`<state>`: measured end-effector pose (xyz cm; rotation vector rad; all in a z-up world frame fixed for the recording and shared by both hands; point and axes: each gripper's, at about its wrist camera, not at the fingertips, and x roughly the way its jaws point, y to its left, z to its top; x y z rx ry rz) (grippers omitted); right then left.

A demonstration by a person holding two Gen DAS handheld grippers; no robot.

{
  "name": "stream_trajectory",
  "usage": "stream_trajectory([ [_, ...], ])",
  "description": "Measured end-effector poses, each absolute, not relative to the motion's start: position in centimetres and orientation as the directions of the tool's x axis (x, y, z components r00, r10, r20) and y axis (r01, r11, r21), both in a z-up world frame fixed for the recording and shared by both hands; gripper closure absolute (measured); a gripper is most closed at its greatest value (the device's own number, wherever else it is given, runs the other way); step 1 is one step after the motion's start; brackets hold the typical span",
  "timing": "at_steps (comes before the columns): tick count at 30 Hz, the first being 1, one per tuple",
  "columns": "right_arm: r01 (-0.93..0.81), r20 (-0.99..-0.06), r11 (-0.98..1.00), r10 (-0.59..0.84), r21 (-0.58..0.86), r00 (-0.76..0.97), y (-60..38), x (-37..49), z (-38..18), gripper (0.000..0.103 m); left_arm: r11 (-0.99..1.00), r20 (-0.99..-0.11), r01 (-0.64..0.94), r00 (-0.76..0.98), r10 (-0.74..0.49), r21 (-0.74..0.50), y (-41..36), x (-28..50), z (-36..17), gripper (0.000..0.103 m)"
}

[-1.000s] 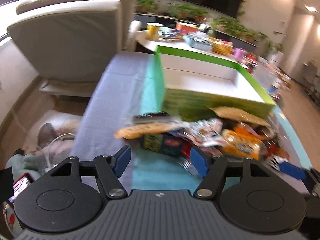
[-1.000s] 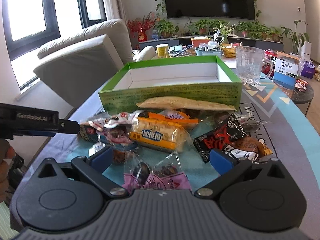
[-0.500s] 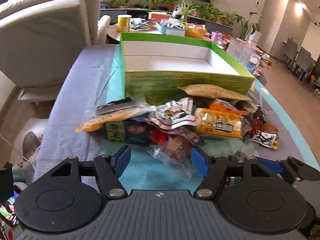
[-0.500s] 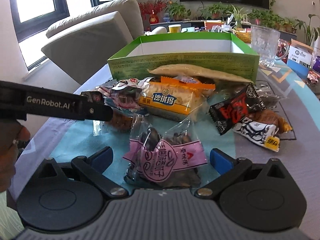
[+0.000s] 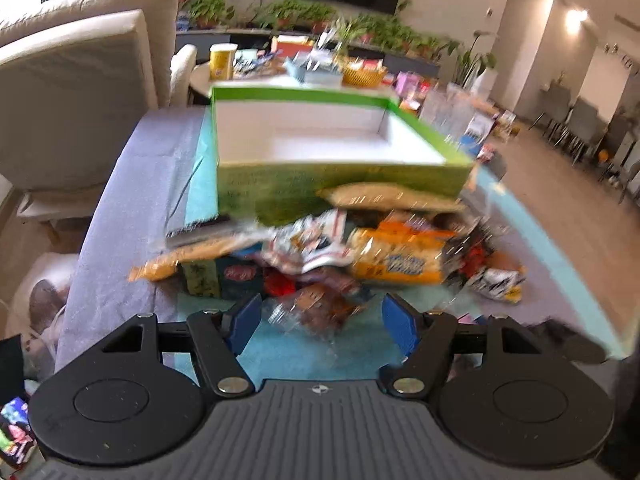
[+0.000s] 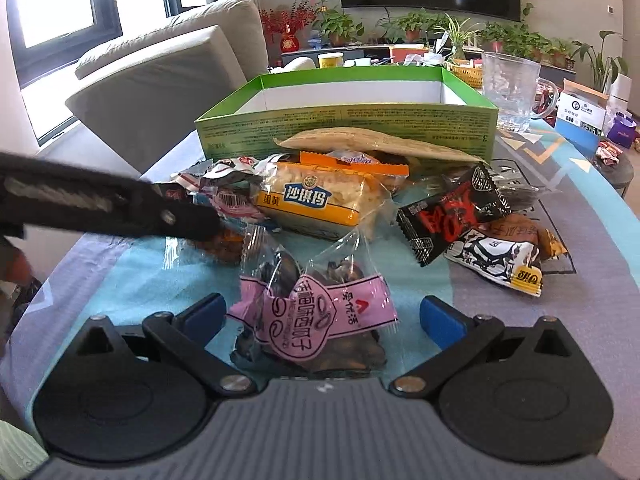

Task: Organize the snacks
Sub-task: 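Grasp the pink dried-fruit bag with the right tool while the left tool grasps the red-and-white packet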

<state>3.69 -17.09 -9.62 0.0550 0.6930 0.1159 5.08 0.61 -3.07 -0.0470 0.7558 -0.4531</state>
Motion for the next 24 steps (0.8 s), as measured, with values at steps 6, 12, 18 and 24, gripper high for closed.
stream_trajectory([
  [6, -0.138, -0.622, 0.988, 0.151, 0.069, 0.769, -16.8, 3.3, -9.6, 0.052, 0.918, -0.627, 0.360, 0.680, -0.381, -0.168, -1.1, 6.9, -2.2, 0.037],
  [12, -0.138, -0.621, 0.987, 0.159, 0.083, 0.768, -17.3, 2.7, -9.5, 0.053, 0.924, -0.671, 0.382, 0.679, -0.297, -0.023, -3.4, 8.3, -3.3, 0.037],
  [18, -0.139, -0.613, 0.987, 0.163, 0.087, 0.773, -17.3, 2.7, -9.5, 0.053, 0.928, -0.667, 0.364, 0.672, -0.321, -0.079, -1.9, 8.4, -3.7, 0.051],
  [24, -0.138, -0.608, 0.986, 0.167, 0.094, 0.776, -17.6, 2.6, -9.6, 0.053, 0.905, -0.645, 0.386, 0.650, -0.403, -0.177, -0.3, 6.8, -2.9, 0.082],
])
